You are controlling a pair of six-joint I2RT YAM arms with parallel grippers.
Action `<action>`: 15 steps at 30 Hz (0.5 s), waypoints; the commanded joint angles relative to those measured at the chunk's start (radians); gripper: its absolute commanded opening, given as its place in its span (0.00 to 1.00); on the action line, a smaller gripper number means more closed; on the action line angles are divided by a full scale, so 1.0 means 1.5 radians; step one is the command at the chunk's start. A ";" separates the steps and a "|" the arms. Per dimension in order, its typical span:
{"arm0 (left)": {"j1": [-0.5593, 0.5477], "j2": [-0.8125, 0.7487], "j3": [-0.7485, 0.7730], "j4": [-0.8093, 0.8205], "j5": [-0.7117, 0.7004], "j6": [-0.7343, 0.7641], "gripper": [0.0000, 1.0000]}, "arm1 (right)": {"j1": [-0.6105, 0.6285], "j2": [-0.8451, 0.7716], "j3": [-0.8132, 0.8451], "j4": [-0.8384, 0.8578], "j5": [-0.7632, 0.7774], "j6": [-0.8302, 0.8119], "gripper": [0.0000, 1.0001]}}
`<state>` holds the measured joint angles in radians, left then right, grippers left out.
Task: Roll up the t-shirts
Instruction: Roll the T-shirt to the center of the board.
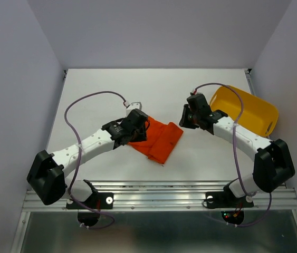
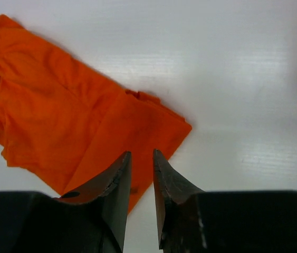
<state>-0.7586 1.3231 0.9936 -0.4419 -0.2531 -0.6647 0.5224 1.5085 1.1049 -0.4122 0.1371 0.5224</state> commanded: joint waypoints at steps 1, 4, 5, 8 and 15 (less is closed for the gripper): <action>-0.049 0.023 0.012 0.010 0.022 -0.002 0.48 | -0.005 -0.050 -0.082 0.014 -0.115 0.093 0.29; -0.057 0.042 -0.016 0.070 0.081 -0.012 0.44 | -0.005 -0.086 -0.143 0.027 -0.127 0.121 0.29; -0.058 0.049 -0.017 0.074 0.077 -0.023 0.41 | -0.005 -0.098 -0.165 0.027 -0.123 0.127 0.29; -0.056 0.088 -0.007 0.070 0.033 -0.030 0.27 | -0.005 -0.111 -0.190 0.019 -0.111 0.136 0.29; -0.052 0.223 0.037 0.068 -0.005 -0.017 0.00 | -0.005 -0.131 -0.246 0.029 -0.128 0.156 0.29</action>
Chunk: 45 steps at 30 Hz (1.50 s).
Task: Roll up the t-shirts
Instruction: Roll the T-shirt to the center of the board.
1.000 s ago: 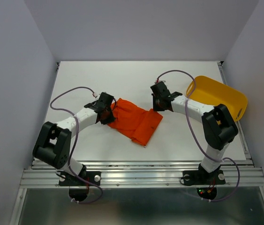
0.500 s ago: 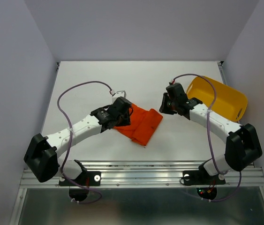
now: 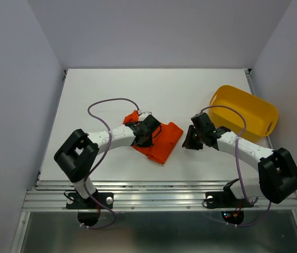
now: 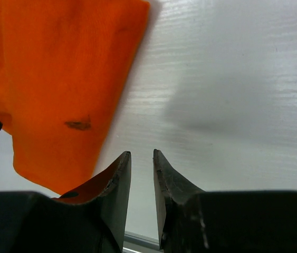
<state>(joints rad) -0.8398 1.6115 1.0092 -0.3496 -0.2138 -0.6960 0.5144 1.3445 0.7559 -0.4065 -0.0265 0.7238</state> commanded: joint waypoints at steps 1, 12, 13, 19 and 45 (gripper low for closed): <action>0.003 0.045 0.025 0.016 -0.026 0.006 0.00 | 0.001 -0.019 -0.017 0.032 -0.021 0.023 0.29; -0.041 0.044 0.019 0.019 0.038 0.020 0.00 | 0.014 0.075 -0.015 0.113 -0.056 0.051 0.28; -0.041 0.041 0.019 0.016 0.042 0.017 0.00 | 0.020 0.085 -0.011 0.120 -0.059 0.053 0.28; -0.060 0.010 0.014 0.002 0.062 0.006 0.00 | 0.045 0.133 0.014 0.157 -0.073 0.081 0.28; -0.213 -0.034 0.145 -0.154 -0.185 -0.002 0.15 | -0.084 -0.195 -0.105 -0.066 0.088 0.061 0.63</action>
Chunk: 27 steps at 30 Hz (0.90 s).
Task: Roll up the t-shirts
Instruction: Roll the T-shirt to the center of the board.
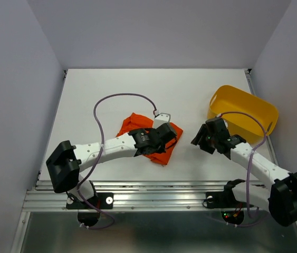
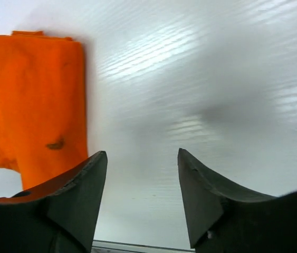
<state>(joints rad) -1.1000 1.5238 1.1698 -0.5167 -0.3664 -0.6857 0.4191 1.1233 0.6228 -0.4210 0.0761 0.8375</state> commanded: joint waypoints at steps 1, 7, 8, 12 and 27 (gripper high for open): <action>-0.044 0.048 0.051 -0.059 -0.083 -0.019 0.17 | -0.021 -0.057 -0.019 -0.065 0.019 -0.013 0.69; -0.102 0.157 0.117 -0.112 -0.133 -0.033 0.28 | -0.021 -0.091 -0.046 -0.076 0.008 -0.001 0.79; -0.111 0.168 0.133 -0.116 -0.134 -0.032 0.30 | -0.021 -0.094 -0.049 -0.075 0.006 0.000 0.80; -0.124 0.216 0.158 -0.117 -0.132 -0.033 0.41 | -0.021 -0.098 -0.054 -0.075 -0.002 0.002 0.82; -0.126 0.270 0.174 -0.097 -0.104 -0.004 0.59 | -0.021 -0.079 -0.043 -0.072 -0.009 -0.006 0.86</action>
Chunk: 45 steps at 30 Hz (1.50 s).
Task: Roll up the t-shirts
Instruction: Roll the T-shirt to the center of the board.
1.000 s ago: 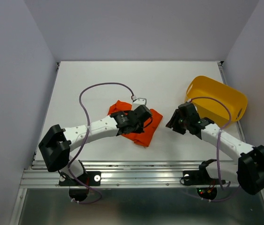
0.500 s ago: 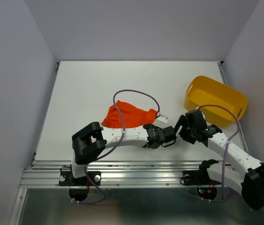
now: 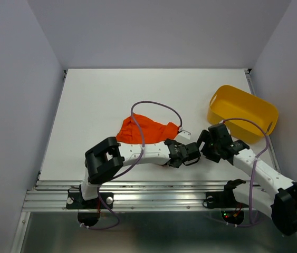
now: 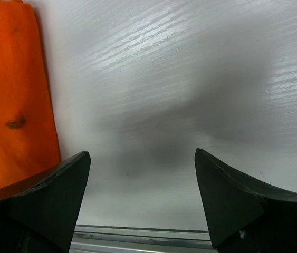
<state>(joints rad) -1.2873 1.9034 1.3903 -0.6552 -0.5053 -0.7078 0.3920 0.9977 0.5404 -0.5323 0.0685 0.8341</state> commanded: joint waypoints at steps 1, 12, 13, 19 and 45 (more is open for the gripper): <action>-0.001 0.031 0.028 -0.007 -0.011 0.012 0.59 | -0.003 0.006 0.012 0.004 -0.005 -0.005 0.86; 0.018 0.067 0.023 -0.003 -0.020 -0.003 0.32 | -0.003 0.022 0.003 0.065 -0.079 -0.021 0.91; 0.023 0.056 0.015 0.006 -0.014 0.001 0.23 | -0.003 0.021 -0.001 0.081 -0.098 -0.024 0.93; 0.072 -0.093 -0.127 0.194 0.155 0.081 0.00 | -0.003 0.047 -0.025 0.203 -0.207 -0.003 0.99; 0.157 -0.280 -0.335 0.394 0.389 0.118 0.00 | 0.072 0.361 0.009 0.586 -0.279 0.180 0.31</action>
<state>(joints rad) -1.0557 1.5650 0.9150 -0.1104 0.0589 -0.5533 0.4870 1.5272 0.5144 0.3008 -0.3752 1.0897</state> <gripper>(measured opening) 0.044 0.435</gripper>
